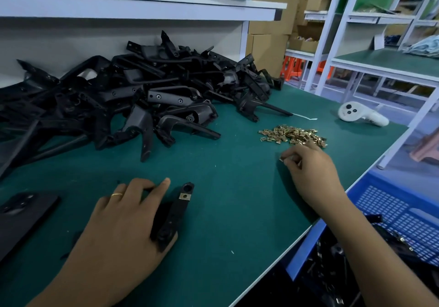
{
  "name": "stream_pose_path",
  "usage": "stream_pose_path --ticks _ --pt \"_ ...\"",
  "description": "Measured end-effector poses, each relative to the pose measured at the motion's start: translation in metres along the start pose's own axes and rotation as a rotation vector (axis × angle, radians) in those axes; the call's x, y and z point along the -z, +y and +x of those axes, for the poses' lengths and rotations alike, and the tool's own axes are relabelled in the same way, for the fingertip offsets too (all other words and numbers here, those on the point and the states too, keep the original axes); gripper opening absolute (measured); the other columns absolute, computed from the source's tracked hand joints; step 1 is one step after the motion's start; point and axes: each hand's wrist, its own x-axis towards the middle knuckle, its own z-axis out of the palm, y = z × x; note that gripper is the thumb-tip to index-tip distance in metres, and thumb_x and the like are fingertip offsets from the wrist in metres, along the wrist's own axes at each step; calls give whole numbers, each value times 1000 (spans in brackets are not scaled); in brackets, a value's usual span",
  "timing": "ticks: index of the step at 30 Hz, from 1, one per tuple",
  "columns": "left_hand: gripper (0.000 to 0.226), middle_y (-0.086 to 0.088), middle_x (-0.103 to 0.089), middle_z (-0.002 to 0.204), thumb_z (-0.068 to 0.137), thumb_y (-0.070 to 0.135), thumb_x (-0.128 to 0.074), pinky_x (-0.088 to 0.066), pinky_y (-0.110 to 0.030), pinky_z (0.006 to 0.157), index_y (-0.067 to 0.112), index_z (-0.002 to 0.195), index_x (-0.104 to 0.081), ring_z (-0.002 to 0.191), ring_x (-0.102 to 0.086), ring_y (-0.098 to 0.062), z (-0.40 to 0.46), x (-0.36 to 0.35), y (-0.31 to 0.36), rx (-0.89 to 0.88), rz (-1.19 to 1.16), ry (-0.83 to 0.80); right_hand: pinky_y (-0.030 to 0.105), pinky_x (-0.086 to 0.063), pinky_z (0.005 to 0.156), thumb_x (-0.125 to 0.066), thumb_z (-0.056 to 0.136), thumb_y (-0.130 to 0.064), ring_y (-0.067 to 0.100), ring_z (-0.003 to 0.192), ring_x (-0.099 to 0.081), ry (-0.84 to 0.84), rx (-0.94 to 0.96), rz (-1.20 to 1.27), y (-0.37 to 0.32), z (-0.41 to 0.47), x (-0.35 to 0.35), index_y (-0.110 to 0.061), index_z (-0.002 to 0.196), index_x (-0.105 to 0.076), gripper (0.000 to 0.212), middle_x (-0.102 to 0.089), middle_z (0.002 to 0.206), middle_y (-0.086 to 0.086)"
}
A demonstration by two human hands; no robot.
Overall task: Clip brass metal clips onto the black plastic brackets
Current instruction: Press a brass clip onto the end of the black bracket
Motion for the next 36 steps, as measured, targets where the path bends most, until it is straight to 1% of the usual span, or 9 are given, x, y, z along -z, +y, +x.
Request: stream_pose_path --ticks 3,6,10,13,17,21,25,31,36 --pt "73 7 -53 119 81 53 -46 -56 -43 86 18 144 -59 104 -60 -21 -1 -1 7 -70 -49 -37 28 -37 69 -73 93 -29 3 77 -53 -77 -33 104 -16 -35 5 -24 94 -68 8 -61 95 -4" --pt "56 11 -48 126 95 37 -50 -50 -40 93 21 148 -52 109 -50 -17 1 -4 11 -86 -118 -40 18 -38 67 -79 86 -36 1 81 -55 -119 23 230 -45 -74 3 -32 84 -65 15 -57 88 -12" --pt "55 6 -54 124 97 43 -42 -49 -46 91 25 147 -53 108 -52 -23 4 -4 4 -1 -124 -49 11 -38 71 -80 85 -38 0 88 -52 -248 109 325 -80 -91 -10 -34 84 -66 15 -52 92 -14" --pt "51 3 -56 122 95 42 -46 -50 -49 88 24 141 -59 106 -53 -25 3 -2 -2 26 -130 -53 8 -38 74 -74 92 -34 0 93 -51 -278 159 333 -84 -90 -11 -35 90 -65 9 -51 96 -15" --pt "47 1 -58 118 93 38 -49 -51 -52 86 19 134 -63 102 -54 -28 4 -4 -1 29 -149 -23 11 -40 72 -68 96 -23 -1 91 -53 -241 181 300 -79 -92 -12 -38 99 -62 16 -51 99 -17" --pt "44 1 -57 117 93 38 -50 -50 -52 88 19 131 -64 101 -54 -28 3 -4 0 41 -168 10 19 -40 68 -65 98 -32 0 89 -53 -221 189 228 -81 -93 -15 -43 111 -56 20 -48 101 -17" --pt "44 4 -55 118 95 39 -48 -49 -48 89 21 132 -64 103 -52 -25 3 -7 -2 27 -187 28 19 -41 68 -66 96 -32 1 85 -54 -226 187 242 -82 -91 -16 -41 100 -61 11 -48 98 -16" --pt "42 6 -54 117 96 39 -49 -49 -46 89 22 132 -63 102 -50 -21 4 -9 -2 26 -204 43 11 -37 68 -60 97 -28 0 86 -50 -215 208 243 -82 -93 -14 -36 91 -47 17 -48 91 -19" --pt "40 6 -54 114 95 38 -50 -50 -48 86 22 130 -62 99 -50 -22 5 -11 -3 21 -205 51 23 -42 60 -54 99 -23 8 75 -53 -185 191 325 -78 -93 -15 -29 95 -41 15 -59 79 -10"
